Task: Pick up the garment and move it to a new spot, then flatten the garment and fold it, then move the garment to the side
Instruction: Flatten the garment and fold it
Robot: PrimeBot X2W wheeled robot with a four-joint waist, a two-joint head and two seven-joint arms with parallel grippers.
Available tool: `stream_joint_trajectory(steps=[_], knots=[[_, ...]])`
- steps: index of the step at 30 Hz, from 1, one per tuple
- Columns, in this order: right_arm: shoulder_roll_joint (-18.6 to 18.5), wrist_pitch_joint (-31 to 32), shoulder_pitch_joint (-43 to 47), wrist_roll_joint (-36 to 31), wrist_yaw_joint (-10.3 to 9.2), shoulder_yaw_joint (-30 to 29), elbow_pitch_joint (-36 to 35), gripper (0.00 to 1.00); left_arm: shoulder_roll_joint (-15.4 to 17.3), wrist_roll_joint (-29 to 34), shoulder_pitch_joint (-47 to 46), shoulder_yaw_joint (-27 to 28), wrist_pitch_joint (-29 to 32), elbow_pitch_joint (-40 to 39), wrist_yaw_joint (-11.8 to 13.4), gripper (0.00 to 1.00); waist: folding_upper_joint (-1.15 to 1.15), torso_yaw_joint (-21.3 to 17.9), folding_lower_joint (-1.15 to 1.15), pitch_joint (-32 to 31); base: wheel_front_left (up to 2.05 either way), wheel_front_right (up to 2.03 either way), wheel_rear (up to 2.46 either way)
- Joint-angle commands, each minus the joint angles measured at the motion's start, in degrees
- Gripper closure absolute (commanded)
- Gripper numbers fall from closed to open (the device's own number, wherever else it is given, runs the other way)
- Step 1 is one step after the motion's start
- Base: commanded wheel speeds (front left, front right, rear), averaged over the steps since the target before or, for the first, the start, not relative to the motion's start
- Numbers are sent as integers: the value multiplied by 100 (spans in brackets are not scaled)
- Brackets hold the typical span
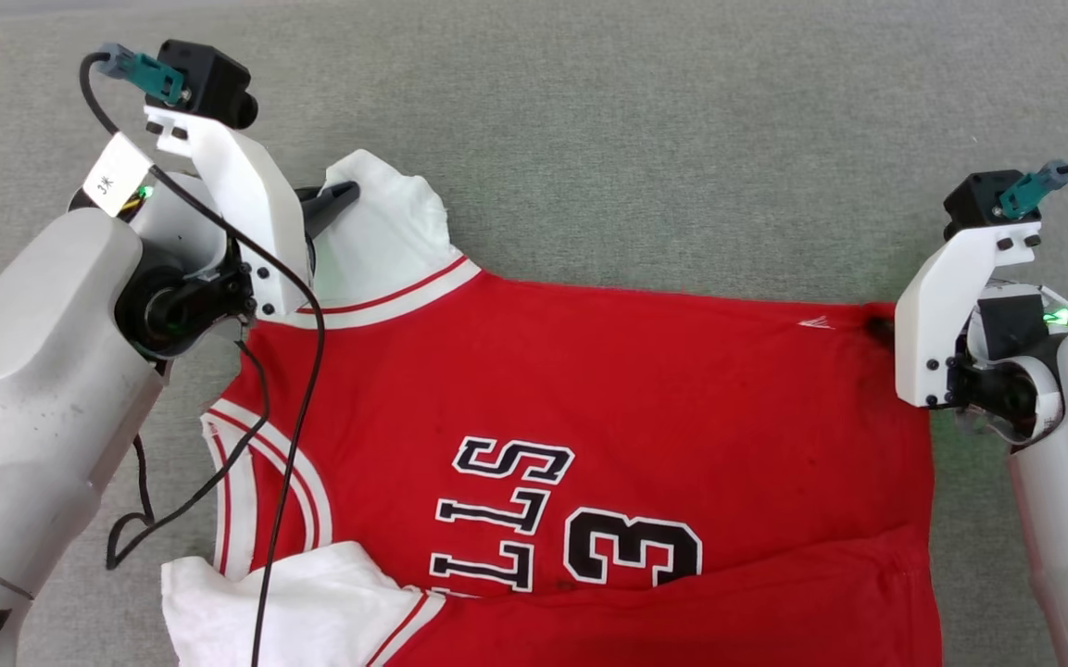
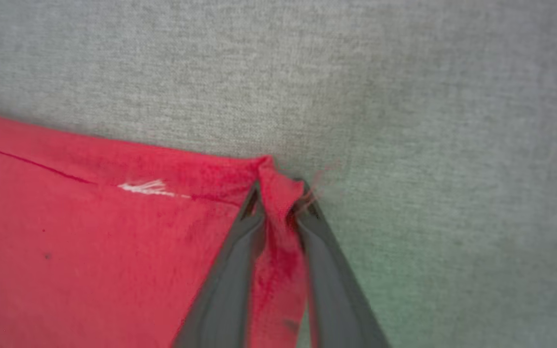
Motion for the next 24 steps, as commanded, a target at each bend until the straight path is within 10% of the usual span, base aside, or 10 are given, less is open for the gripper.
stream_joint_trajectory(steps=[1, 15, 24], knots=[[50, 110, 174, 24, -4, 17, 189, 100, 19, -26, 63, -5, -63, 0, 5, 100, 0, 51, 0, -43, 0, 0, 0], [62, -684, 832, -37, -5, -884, -1409, 100, 197, -332, 812, 229, -1175, -334, 22, 100, 0, 372, 0, -741, 0, 0, 0], [378, -866, 2364, 41, -4, -1110, -2308, 100, 468, -454, 2443, 43, -1631, -1254, 515, 100, 0, 501, 0, -1249, 0, 0, 0]])
